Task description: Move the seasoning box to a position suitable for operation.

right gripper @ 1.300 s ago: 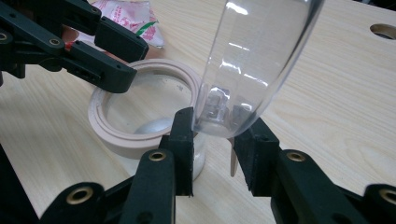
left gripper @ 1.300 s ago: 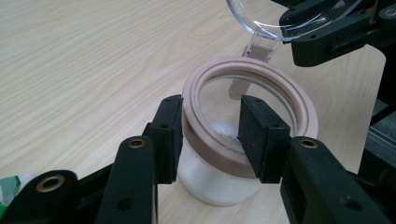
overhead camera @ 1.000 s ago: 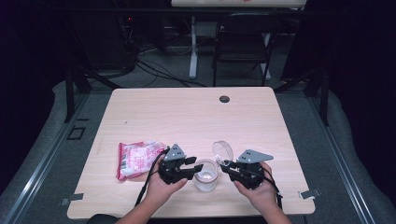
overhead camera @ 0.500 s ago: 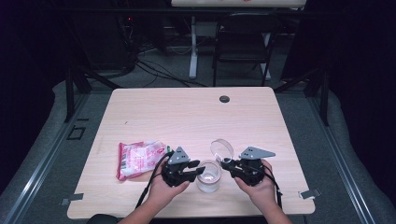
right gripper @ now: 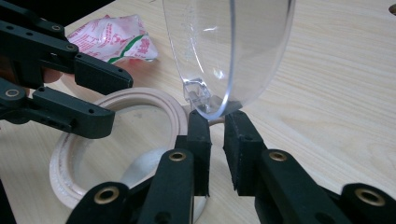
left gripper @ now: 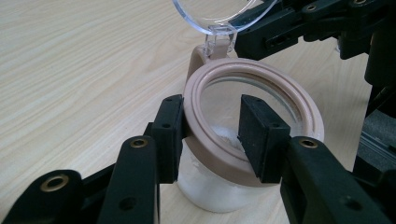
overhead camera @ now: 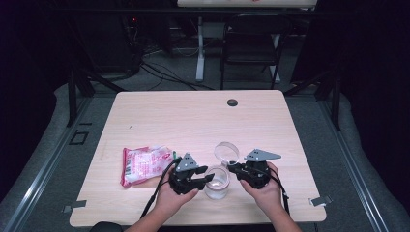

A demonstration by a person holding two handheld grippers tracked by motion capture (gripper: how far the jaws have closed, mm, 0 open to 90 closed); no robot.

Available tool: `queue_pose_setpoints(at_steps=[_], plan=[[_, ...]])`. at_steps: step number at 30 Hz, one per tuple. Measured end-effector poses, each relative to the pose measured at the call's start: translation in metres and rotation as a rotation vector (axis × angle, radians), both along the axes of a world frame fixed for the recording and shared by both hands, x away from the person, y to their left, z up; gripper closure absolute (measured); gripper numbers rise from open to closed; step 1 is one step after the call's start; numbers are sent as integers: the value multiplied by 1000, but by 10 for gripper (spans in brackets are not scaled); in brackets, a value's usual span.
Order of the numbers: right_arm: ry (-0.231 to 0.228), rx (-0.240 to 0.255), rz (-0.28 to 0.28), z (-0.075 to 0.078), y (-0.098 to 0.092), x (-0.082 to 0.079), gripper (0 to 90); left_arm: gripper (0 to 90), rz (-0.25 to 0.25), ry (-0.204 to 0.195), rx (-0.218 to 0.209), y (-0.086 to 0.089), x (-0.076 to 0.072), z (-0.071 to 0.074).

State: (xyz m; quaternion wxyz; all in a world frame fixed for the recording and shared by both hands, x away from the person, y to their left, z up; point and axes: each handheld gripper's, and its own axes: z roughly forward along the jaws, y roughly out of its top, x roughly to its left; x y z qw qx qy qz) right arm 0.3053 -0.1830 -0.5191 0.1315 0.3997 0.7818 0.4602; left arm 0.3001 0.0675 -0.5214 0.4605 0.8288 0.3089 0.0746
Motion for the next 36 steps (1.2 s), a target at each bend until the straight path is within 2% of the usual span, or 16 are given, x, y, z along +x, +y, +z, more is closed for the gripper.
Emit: queue_pose_setpoints(at_steps=[4,11,14,19,21,23,26,29,34,36], plan=[[-4,-17,7,-1,1,0,781,609,-1,5,-8,1,1,0],[-10,-15,6,-1,-1,-1,752,601,-9,4,-9,2,1,0],[-9,-23,5,0,-2,-2,728,579,-9,-13,-1,3,0,1],[-40,-40,-5,2,-5,-8,674,545,-3,-69,4,10,-1,6],[-35,-46,5,4,-8,-8,635,532,-1,-80,6,13,0,8],[-49,-51,-3,6,-11,-10,607,532,-2,-79,22,16,2,9],[-62,-53,-2,10,-15,-10,572,528,12,-81,12,22,4,10],[-76,-59,2,14,-17,-11,561,501,17,-63,2,28,8,12],[-78,-64,-3,16,-21,-11,564,481,44,-80,2,37,12,13],[-85,-62,1,17,-22,-11,561,496,49,-70,2,42,14,15]])
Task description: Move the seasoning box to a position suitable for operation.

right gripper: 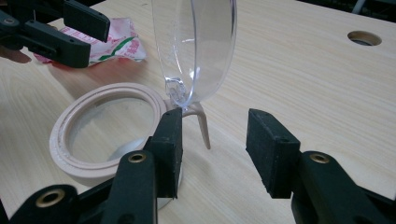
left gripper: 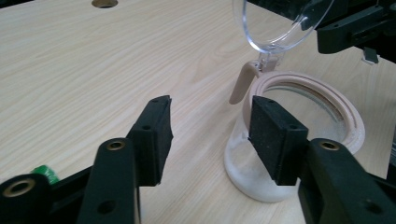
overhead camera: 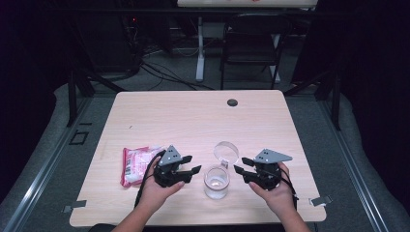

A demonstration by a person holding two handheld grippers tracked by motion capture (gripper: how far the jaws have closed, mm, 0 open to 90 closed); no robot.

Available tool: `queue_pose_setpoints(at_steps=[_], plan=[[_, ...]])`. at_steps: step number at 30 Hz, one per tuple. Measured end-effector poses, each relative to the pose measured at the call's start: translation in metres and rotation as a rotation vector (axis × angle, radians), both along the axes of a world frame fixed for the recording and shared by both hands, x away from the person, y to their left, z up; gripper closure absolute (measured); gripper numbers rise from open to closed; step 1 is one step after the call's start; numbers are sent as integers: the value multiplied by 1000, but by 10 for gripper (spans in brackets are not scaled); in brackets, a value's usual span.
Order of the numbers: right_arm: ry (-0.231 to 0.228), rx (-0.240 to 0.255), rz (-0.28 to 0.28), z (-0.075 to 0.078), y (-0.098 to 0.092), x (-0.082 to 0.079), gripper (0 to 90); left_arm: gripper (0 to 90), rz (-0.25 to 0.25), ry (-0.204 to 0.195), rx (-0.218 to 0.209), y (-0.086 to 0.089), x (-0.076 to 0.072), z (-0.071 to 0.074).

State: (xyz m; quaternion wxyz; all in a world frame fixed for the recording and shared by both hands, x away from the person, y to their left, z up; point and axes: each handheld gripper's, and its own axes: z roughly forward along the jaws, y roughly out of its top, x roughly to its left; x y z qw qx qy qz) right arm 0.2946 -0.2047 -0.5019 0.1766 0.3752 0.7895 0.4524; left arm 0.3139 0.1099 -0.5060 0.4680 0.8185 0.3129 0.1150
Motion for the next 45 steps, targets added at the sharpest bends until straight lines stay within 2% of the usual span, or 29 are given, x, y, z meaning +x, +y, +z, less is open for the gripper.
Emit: queue_pose_setpoints(at_steps=[3,9,12,13,16,19,21,23,27,30,32,36,37,45], plan=[[-7,5,4,2,-1,0,556,540,29,9,-8,8,2,2],[-21,16,0,4,-3,1,553,545,58,11,-10,21,6,6],[-23,18,3,6,-4,2,550,534,74,1,-1,27,7,7],[-24,18,3,6,-4,2,550,526,85,-18,10,30,8,8],[-23,21,0,6,-5,1,547,497,113,-30,14,39,10,10],[-24,19,-3,7,-6,1,542,495,135,-38,38,52,9,11],[-26,23,1,8,-7,1,534,497,143,-44,79,61,7,8],[-23,24,-1,7,-7,1,530,495,164,-78,127,72,5,5],[-19,20,7,7,-7,3,526,431,186,-49,131,88,2,0],[-19,20,7,6,-6,4,521,402,196,-34,137,89,2,-8],[-18,21,4,6,-6,4,518,391,201,-26,156,86,3,-13],[-10,29,7,6,-6,5,515,379,184,-50,231,75,1,-19],[-11,30,8,5,-7,5,515,378,181,-53,239,73,0,-20],[-10,32,11,5,-8,5,512,375,151,-60,257,60,-2,-26]])
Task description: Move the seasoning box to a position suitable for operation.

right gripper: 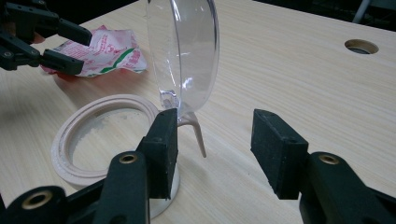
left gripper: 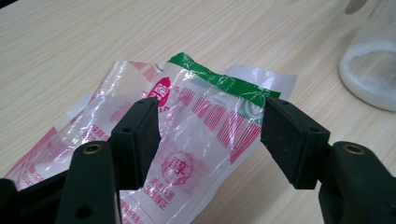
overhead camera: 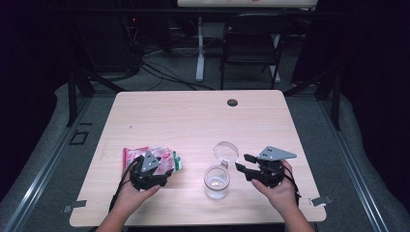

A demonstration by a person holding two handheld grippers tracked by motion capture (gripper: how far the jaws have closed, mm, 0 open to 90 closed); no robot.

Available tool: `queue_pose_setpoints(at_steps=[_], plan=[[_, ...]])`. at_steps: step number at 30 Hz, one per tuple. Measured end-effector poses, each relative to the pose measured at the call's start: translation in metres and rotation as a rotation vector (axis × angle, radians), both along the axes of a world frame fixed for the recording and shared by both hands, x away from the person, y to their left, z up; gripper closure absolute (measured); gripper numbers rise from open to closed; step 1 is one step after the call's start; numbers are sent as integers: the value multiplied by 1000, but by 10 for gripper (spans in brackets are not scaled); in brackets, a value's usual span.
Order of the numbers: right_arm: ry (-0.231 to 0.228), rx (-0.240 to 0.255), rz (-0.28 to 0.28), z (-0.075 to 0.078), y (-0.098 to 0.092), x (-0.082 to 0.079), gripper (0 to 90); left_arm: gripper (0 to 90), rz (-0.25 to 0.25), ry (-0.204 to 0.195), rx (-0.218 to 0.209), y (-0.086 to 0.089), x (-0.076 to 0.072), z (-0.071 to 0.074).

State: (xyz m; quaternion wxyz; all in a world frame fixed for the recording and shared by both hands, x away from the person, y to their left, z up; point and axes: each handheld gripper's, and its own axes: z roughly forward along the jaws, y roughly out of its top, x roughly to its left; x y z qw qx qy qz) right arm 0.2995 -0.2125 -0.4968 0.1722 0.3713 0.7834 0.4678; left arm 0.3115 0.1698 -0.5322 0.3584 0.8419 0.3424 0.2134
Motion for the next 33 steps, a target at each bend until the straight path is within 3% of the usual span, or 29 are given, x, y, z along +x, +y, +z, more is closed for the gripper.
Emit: queue_pose_setpoints(at_steps=[5,13,23,25,28,30,33], plan=[[1,2,-2,0,0,0,511,355,-12,-1,19,-3,-1,-4],[1,1,-1,0,0,0,508,343,-42,-10,8,-8,-5,-3],[0,4,-4,-1,0,0,505,343,-17,5,105,-15,1,-19],[3,4,-3,-2,1,0,502,344,-11,-3,146,-17,2,-22],[3,4,-3,-2,1,0,500,349,0,-46,228,-19,3,-26],[3,5,-4,-2,1,0,499,355,12,-53,252,-19,5,-29],[3,4,-4,-2,1,0,499,396,23,-49,255,-17,8,-29]])
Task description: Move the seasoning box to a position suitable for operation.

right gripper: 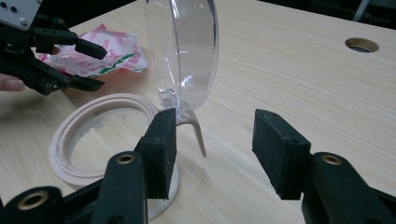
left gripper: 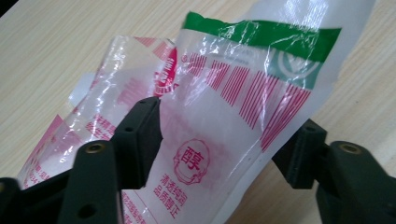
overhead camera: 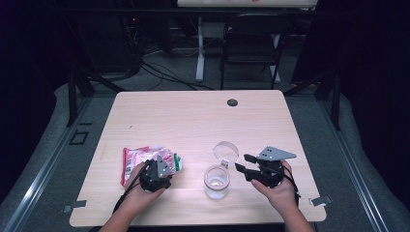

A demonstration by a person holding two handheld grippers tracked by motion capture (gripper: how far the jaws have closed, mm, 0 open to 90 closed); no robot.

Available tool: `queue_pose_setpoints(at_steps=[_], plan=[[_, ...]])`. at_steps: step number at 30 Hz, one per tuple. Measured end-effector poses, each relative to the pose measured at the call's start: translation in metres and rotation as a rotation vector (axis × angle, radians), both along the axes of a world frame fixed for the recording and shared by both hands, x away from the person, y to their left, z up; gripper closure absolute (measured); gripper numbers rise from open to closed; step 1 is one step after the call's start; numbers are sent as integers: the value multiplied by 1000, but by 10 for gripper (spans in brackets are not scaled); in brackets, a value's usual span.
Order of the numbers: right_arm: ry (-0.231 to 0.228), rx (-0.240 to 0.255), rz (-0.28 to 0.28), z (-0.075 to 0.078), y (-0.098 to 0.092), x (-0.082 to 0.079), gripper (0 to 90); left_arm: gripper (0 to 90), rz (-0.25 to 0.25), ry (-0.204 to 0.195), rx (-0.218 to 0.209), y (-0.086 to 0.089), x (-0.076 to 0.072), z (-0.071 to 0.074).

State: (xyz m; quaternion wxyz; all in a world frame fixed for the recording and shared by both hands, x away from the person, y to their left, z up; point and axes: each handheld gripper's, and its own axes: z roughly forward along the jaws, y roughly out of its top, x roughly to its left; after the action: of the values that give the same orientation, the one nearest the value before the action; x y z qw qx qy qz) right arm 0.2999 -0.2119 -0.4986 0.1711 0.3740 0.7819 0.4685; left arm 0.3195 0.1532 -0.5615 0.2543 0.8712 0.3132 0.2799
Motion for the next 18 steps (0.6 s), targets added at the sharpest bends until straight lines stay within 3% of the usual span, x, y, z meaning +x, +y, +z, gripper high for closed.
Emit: queue_pose_setpoints(at_steps=[6,8,18], plan=[[-2,-2,-2,0,0,0,499,464,31,36,-25,5,4,-1],[-2,-2,-3,0,0,0,499,497,40,37,-43,6,6,-1],[-2,-8,-1,-1,1,0,499,664,94,113,-138,20,14,-1]])
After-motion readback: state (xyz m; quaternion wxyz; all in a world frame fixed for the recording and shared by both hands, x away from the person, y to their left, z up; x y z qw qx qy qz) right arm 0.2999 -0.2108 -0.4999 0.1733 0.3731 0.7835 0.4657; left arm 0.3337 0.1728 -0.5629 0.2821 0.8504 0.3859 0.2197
